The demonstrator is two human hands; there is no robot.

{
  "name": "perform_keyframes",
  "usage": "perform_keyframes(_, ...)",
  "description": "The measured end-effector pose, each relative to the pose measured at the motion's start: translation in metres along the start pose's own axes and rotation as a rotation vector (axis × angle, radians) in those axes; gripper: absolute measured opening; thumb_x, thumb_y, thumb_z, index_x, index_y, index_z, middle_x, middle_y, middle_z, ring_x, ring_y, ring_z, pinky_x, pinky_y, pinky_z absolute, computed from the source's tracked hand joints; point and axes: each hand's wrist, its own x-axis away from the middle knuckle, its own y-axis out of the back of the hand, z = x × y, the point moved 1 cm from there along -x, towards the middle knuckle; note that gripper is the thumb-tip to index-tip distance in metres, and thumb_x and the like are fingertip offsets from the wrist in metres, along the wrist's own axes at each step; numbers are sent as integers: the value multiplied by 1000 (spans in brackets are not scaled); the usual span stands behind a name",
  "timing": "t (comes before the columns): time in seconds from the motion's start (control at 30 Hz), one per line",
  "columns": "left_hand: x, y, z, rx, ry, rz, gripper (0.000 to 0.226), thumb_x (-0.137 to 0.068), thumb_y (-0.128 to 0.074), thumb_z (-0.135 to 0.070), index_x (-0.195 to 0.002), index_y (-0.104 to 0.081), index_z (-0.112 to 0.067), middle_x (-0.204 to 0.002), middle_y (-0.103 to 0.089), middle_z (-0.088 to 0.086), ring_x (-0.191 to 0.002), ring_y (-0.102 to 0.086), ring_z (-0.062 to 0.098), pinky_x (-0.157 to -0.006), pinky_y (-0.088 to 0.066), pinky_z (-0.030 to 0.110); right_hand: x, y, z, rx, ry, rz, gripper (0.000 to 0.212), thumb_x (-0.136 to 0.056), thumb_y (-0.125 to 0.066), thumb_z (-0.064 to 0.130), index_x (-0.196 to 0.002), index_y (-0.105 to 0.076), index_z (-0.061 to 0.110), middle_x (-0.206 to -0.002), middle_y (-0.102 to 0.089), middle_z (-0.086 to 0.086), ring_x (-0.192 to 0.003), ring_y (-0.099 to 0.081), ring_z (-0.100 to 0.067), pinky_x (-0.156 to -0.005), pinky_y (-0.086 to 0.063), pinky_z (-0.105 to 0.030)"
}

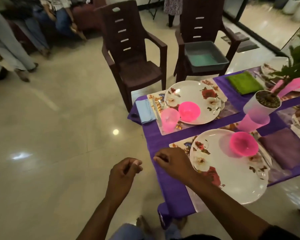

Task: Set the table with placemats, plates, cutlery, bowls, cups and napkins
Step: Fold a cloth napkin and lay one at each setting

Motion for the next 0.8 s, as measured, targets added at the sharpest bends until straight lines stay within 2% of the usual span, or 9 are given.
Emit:
perform_keyframes(0.07,2,7,11,28,41,-2,18,-104,-60,-22,-99,-76,-26,-87,-78,-6,-83,-75,14,-75,-60,34,-2,-11,6,-9,-16,21,9,-92,-68,28,-94,-77,25,-90,-75,9,-78,-64,-6,-69,-39,-21)
perform_keyframes(0.13,-4,14,19,34,56,27,16,-104,-60,-21,-102,-75,-26,-88,-78,-6,-85,-75,14,-77,-60,35,-7,-23,14,-20,-41,10,9,-92,-69,25,-97,-77,25,-91,-76,9,-80,-65,-5,-71,-39,-19)
perform_keyframes(0.27,-50,31,19,20,13,97,19,-103,-60,-18,-104,-73,-32,-90,-78,-13,-87,-75,8,-74,-58,20,-36,-35,26,-30,-84,-14,13,-94,-68,27,-104,-77,24,-97,-76,11,-84,-67,-5,-76,-47,-19)
perform_keyframes(0.37,-86,59,26,4,-17,174,17,-102,-61,-25,-103,-73,-36,-92,-77,-17,-88,-74,4,-75,-56,15,-60,-52,41,-21,-160,-64,15,-93,-68,25,-106,-76,25,-99,-76,13,-84,-68,-4,-79,-51,-23)
perform_keyframes(0.43,-111,85,31,13,-32,221,15,-100,-61,-28,-103,-73,-37,-93,-77,-17,-89,-74,4,-76,-56,17,-81,-62,55,-15,-219,-109,15,-93,-69,27,-107,-76,26,-97,-75,13,-82,-67,-4,-78,-52,-24)
perform_keyframes(0.6,-154,151,54,-6,-26,302,23,-100,-64,-22,-99,-73,-43,-92,-78,-16,-88,-74,5,-77,-54,20,-136,-74,90,-26,-316,-150,14,-94,-68,30,-107,-74,28,-92,-74,13,-80,-67,-2,-77,-55,-27)
perform_keyframes(0.7,-179,192,62,-6,-13,330,28,-99,-64,-21,-100,-72,-48,-93,-79,-13,-87,-74,7,-78,-56,27,-173,-74,109,-37,-329,-168,13,-95,-67,34,-107,-73,31,-90,-70,17,-79,-65,1,-72,-52,-22)
perform_keyframes(0.8,-215,221,65,-22,4,345,31,-99,-66,-17,-96,-73,-47,-93,-79,-9,-86,-75,9,-79,-57,31,-208,-71,120,-49,-345,-192,15,-95,-69,35,-109,-73,33,-94,-68,19,-84,-64,0,-74,-50,-19)
